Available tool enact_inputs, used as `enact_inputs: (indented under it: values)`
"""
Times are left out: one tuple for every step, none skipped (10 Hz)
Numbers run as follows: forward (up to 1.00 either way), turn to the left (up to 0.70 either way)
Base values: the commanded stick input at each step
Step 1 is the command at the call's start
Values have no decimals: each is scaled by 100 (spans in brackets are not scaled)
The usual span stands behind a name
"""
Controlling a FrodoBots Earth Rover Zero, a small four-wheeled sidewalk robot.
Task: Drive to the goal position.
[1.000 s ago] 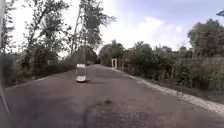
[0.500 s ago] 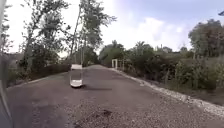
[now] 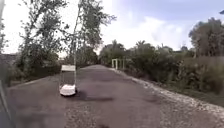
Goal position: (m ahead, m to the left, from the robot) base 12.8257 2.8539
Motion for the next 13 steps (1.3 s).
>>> enact_inputs:
  values:
    - [70,0]
    - [70,0]
    - [70,0]
    - [70,2]
    - [70,5]
    - [70,8]
    - [70,12]
    - [70,17]
    - [70,30]
    - [70,18]
    - [70,8]
    - [70,8]
    - [70,8]
